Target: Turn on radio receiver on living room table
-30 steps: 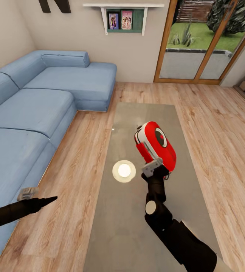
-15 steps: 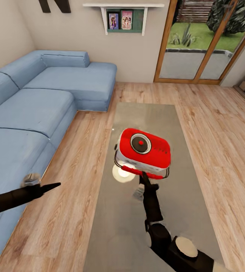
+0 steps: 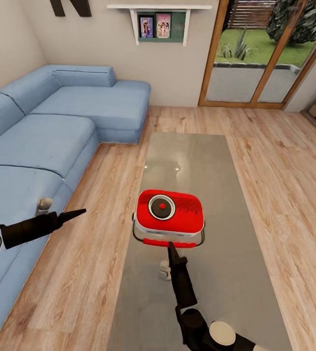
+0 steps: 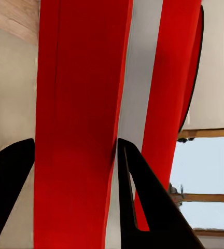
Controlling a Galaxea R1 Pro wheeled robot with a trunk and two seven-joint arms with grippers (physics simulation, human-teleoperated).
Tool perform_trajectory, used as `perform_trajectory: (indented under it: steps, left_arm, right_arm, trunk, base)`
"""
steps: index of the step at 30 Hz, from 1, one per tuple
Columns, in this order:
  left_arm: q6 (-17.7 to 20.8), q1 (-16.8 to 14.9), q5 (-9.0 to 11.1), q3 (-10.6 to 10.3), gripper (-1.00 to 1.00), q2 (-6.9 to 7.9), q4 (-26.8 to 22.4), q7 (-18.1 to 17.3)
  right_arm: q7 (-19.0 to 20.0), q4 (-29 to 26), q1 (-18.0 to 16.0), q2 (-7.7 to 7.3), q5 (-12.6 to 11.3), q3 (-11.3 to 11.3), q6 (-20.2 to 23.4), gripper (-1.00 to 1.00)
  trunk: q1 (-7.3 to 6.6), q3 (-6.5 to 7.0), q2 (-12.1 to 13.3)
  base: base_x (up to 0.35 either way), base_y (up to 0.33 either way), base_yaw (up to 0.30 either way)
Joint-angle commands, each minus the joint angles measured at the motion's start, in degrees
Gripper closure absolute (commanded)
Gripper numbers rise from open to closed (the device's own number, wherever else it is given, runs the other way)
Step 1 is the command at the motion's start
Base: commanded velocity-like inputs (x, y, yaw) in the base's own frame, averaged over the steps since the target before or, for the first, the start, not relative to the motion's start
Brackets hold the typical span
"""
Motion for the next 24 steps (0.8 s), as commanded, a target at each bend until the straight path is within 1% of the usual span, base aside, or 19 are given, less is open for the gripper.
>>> perform_trajectory:
  steps: [1, 2, 5, 8, 11, 17, 20, 24]
  left_arm:
    - [-0.01, -0.53, 0.35, -0.23, -1.0, -0.04, 0.0, 0.0]
    - [-0.01, -0.78, 0.62, -0.36, -1.0, -0.07, 0.0, 0.0]
    - [-0.03, -1.64, 2.69, -0.91, -1.0, -0.38, 0.0, 0.0]
    - [-0.07, -1.8, 3.52, -1.11, -1.0, -0.53, 0.0, 0.02]
    - [-0.09, -1.89, 3.82, -1.43, -1.0, -0.8, 0.0, 0.05]
    - [-0.1, -1.92, 3.92, -4.54, -1.0, -1.17, 0.0, 0.08]
    - [-0.1, -1.92, 3.93, -5.06, -1.0, -1.23, 0.0, 0.08]
    - [-0.1, -1.95, 3.93, -5.2, -1.0, -1.25, 0.0, 0.09]
  right_arm:
    - [-0.26, 0.44, 0.07, 0.41, 0.59, 0.19, 0.36, 1.0]
    - [-0.38, 0.61, 0.2, 0.56, 0.58, 0.24, 0.36, 1.0]
    - [-1.42, 1.09, 0.63, 0.97, 0.48, 0.45, 0.34, 1.0]
    - [-2.23, 1.21, 0.73, 1.04, 0.46, 0.52, 0.32, 1.0]
    - [-2.68, 1.25, 0.76, 1.02, 0.4, 0.5, 0.31, 1.0]
    - [-4.59, 1.22, 0.78, 0.95, 0.36, 0.48, 0.19, 1.0]
    - [-4.92, 1.19, 0.78, 0.93, 0.36, 0.48, 0.06, 1.0]
    - [-4.98, 1.18, 0.78, 0.92, 0.36, 0.51, -0.03, 1.0]
  trunk:
    - [0.0, 0.0, 0.0]
    - [0.0, 0.0, 0.0]
    - [0.0, 0.0, 0.0]
    - [0.0, 0.0, 0.0]
    - [0.0, 0.0, 0.0]
    - [0.0, 0.0, 0.0]
    - [0.0, 0.0, 0.0]
    - [0.0, 0.0, 0.0]
  base:
    - [0.0, 0.0, 0.0]
    - [0.0, 0.0, 0.0]
    - [0.0, 0.0, 0.0]
    - [0.0, 0.0, 0.0]
    - [0.0, 0.0, 0.0]
    - [0.0, 0.0, 0.0]
    - [0.0, 0.0, 0.0]
    - [0.0, 0.0, 0.0]
